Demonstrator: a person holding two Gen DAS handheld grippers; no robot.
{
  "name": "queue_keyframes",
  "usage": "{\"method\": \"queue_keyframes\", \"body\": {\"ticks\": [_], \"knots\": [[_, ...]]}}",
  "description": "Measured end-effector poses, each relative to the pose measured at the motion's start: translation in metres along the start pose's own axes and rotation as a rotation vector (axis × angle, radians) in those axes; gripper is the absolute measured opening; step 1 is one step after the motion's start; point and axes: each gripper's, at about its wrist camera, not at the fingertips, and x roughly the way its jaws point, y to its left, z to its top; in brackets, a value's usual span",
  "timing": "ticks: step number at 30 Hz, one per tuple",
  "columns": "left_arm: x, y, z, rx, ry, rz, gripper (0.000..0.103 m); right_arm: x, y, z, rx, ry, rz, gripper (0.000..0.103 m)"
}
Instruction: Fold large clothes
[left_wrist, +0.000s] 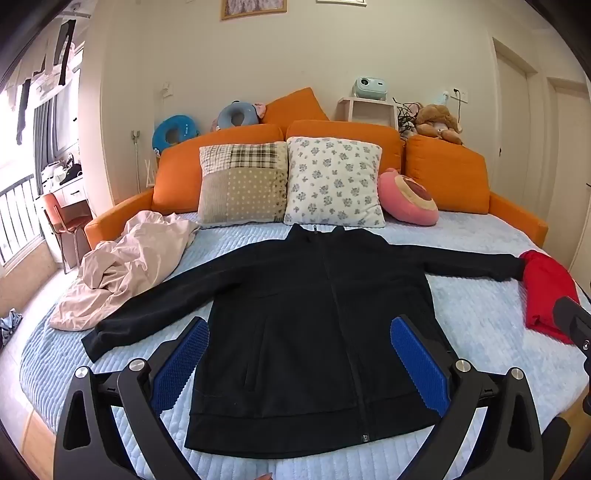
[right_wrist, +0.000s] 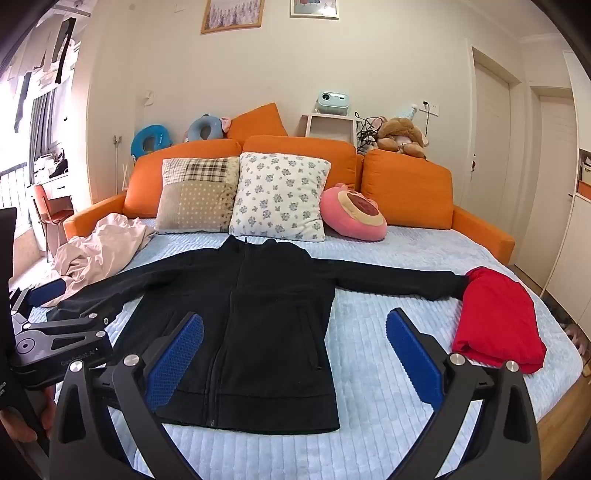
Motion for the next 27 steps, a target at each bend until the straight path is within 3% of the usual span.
{"method": "queue_keyframes", "body": {"ticks": [27], "knots": [[0.0012, -0.0006, 0.0019, 0.002, 0.008, 0.006, 0.100, 0.0002, 0.0015, -0.0018, 0.010, -0.005, 0.004, 0.098]]}}
